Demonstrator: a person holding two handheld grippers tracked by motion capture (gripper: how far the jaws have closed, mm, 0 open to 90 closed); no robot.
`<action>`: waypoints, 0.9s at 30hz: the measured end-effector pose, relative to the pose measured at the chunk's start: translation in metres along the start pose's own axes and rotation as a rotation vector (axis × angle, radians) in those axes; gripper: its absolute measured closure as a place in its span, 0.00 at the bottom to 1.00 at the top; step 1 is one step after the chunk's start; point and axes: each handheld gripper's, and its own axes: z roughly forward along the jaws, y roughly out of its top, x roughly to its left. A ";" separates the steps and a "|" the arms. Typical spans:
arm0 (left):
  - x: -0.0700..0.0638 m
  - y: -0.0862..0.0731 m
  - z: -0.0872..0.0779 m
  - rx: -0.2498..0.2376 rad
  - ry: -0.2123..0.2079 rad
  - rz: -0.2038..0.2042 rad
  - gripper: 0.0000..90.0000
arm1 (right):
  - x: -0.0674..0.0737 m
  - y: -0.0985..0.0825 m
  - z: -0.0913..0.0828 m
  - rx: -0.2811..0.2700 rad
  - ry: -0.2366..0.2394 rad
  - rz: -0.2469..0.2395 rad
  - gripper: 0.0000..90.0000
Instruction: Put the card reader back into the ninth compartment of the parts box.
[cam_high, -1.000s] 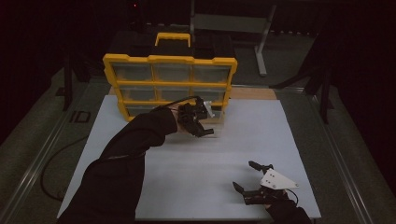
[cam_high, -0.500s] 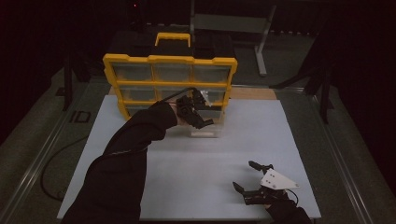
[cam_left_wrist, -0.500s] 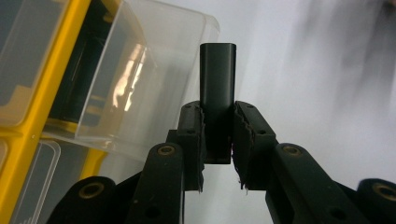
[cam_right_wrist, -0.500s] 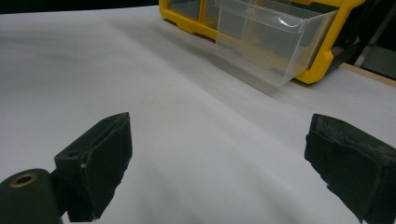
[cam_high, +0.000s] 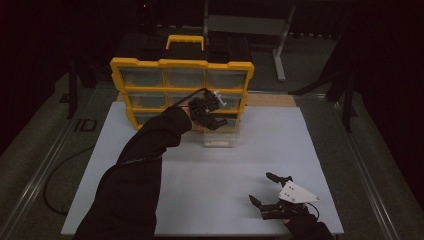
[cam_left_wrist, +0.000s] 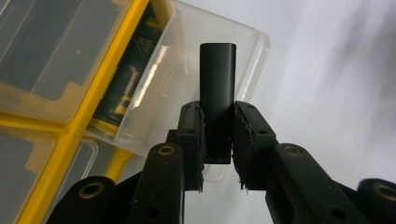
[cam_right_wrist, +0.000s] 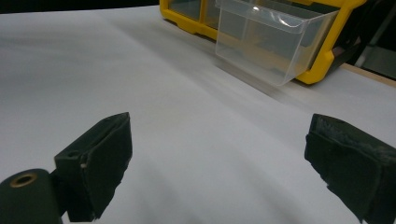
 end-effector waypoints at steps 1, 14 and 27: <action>0.001 0.000 0.001 0.006 0.002 -0.002 0.83 | 0.000 0.000 0.000 0.000 0.000 -0.001 0.09; 0.006 -0.002 0.018 0.044 0.036 -0.011 0.83 | 0.000 0.000 0.000 0.005 0.003 -0.008 0.09; 0.004 -0.001 0.009 -0.035 0.065 -0.045 0.57 | 0.000 0.000 0.001 0.007 0.001 -0.004 0.09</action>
